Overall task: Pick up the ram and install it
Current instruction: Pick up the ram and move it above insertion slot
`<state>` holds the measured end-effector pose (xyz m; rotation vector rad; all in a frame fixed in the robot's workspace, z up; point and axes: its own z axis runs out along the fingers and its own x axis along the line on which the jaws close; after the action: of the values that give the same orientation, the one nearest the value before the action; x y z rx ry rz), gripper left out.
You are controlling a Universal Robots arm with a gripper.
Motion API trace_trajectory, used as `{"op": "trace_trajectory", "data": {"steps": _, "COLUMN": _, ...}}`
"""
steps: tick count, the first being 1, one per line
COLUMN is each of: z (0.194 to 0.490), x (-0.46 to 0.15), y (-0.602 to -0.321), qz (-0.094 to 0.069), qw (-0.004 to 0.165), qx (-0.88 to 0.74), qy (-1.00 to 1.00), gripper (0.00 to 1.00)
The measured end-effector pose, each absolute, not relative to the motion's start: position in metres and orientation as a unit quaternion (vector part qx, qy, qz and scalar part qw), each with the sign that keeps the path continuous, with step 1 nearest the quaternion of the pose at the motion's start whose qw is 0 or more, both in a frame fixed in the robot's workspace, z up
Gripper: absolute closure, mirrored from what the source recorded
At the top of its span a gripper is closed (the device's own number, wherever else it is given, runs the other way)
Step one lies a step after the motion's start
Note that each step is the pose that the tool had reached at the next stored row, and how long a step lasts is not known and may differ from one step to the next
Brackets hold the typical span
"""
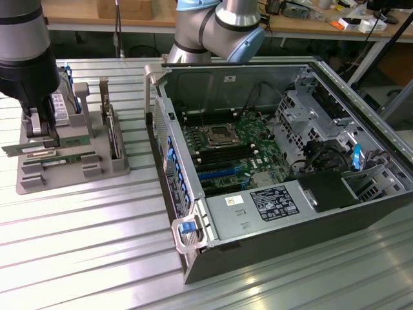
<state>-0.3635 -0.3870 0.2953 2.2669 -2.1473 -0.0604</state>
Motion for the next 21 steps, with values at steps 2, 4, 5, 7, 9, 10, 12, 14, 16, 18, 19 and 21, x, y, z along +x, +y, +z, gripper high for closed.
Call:
{"op": "trace_trajectory", "data": {"steps": 2, "z": 0.299, "x": -0.363, "y": -0.387, "qz": -0.019, "qw": 0.009, "qx": 0.726, "qy": -0.688, "gripper": 0.87}}
{"op": "trace_trajectory", "data": {"steps": 4, "z": 0.304, "x": -0.363, "y": -0.387, "qz": -0.019, "qw": 0.009, "qx": 0.726, "qy": -0.688, "gripper": 0.87}}
{"op": "trace_trajectory", "data": {"steps": 5, "z": 0.305, "x": -0.363, "y": -0.387, "qz": -0.019, "qw": 0.009, "qx": 0.726, "qy": -0.688, "gripper": 0.87}}
{"op": "trace_trajectory", "data": {"steps": 7, "z": 0.308, "x": -0.363, "y": -0.387, "qz": -0.019, "qw": 0.009, "qx": 0.726, "qy": -0.688, "gripper": 0.87}}
{"op": "trace_trajectory", "data": {"steps": 9, "z": 0.310, "x": -0.363, "y": -0.387, "qz": -0.019, "qw": 0.009, "qx": 0.726, "qy": -0.688, "gripper": 0.87}}
{"op": "trace_trajectory", "data": {"steps": 10, "z": 0.313, "x": -0.363, "y": -0.387, "qz": -0.019, "qw": 0.009, "qx": 0.726, "qy": -0.688, "gripper": 0.87}}
{"op": "trace_trajectory", "data": {"steps": 12, "z": 0.316, "x": -0.363, "y": -0.387, "qz": -0.019, "qw": 0.009, "qx": 0.726, "qy": -0.688, "gripper": 0.87}}
{"op": "trace_trajectory", "data": {"steps": 14, "z": 0.321, "x": -0.363, "y": -0.387, "qz": -0.019, "qw": 0.009, "qx": 0.726, "qy": -0.688, "gripper": 0.87}}
{"op": "trace_trajectory", "data": {"steps": 16, "z": 0.326, "x": -0.363, "y": -0.387, "qz": -0.019, "qw": 0.009, "qx": 0.726, "qy": -0.688, "gripper": 0.87}}
{"op": "trace_trajectory", "data": {"steps": 18, "z": 0.329, "x": -0.363, "y": -0.387, "qz": -0.019, "qw": 0.009, "qx": 0.726, "qy": -0.688, "gripper": 0.87}}
{"op": "trace_trajectory", "data": {"steps": 19, "z": 0.330, "x": -0.363, "y": -0.387, "qz": -0.019, "qw": 0.009, "qx": 0.726, "qy": -0.688, "gripper": 0.87}}
{"op": "trace_trajectory", "data": {"steps": 21, "z": 0.332, "x": -0.363, "y": -0.387, "qz": -0.019, "qw": 0.009, "qx": 0.726, "qy": -0.688, "gripper": 0.87}}
